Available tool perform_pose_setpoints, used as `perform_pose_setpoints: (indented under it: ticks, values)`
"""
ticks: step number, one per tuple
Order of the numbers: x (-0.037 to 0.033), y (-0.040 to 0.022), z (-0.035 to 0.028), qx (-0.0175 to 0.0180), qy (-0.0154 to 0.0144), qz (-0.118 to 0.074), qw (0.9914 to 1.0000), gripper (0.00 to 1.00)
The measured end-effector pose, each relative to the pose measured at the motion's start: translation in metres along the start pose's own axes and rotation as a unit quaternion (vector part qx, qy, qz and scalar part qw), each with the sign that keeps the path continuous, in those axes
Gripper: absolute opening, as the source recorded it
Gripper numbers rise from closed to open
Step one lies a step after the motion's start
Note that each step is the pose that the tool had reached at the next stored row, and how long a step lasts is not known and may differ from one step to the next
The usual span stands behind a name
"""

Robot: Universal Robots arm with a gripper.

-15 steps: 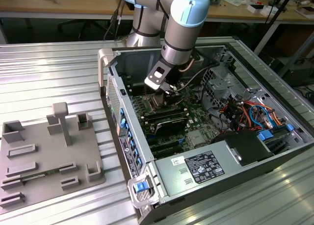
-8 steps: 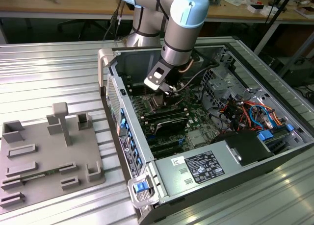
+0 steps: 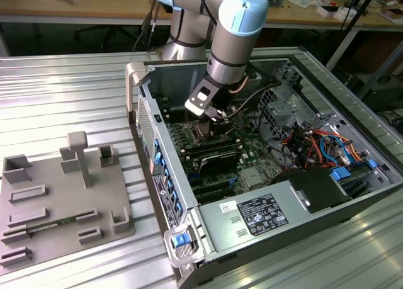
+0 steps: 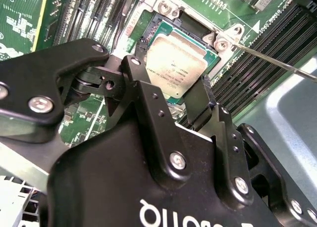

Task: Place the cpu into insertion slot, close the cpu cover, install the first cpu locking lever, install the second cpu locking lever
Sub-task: 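Place the cpu into insertion slot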

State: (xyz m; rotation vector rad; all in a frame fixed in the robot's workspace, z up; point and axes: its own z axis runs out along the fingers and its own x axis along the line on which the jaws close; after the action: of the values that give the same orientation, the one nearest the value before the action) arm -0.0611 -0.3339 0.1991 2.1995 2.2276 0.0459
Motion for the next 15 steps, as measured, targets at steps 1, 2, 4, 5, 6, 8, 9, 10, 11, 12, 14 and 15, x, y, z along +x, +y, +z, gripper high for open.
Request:
perform_pose_setpoints:
  ticks: [1,2,4,5,6,8,9,10,11,12,14,15]
  values:
    - [0.0,0.0,-0.0001,0.0,-0.0007,0.0,1.0,0.55]
    - [0.0,0.0,-0.0002,0.0001,-0.0021,0.0,1.0,0.55]
    - [0.0,0.0,-0.0002,0.0002,-0.0075,0.0,0.99997,0.55]
    - [0.0005,0.0,-0.0002,0.0002,-0.0078,0.0,0.99997,0.55]
    - [0.0008,0.0,-0.0002,0.0002,-0.0078,0.0,0.99997,0.55]
    - [0.0013,0.0,-0.0002,0.0002,-0.0078,0.0,0.99997,0.55]
    - [0.0016,0.0,-0.0002,0.0002,-0.0078,0.0,0.99997,0.55]
    - [0.0016,0.0,-0.0001,0.0002,-0.0077,0.0,0.99997,0.55]
    - [0.0017,0.0,0.0002,0.0002,-0.0078,0.0,0.99997,0.55]
    - [0.0016,0.0,0.0004,0.0002,-0.0079,0.0,0.99997,0.55]
    - [0.0016,-0.0001,0.0007,0.0002,-0.0079,0.0,0.99997,0.55]
    - [0.0016,-0.0001,0.0007,0.0002,-0.0079,0.0,0.99997,0.55]
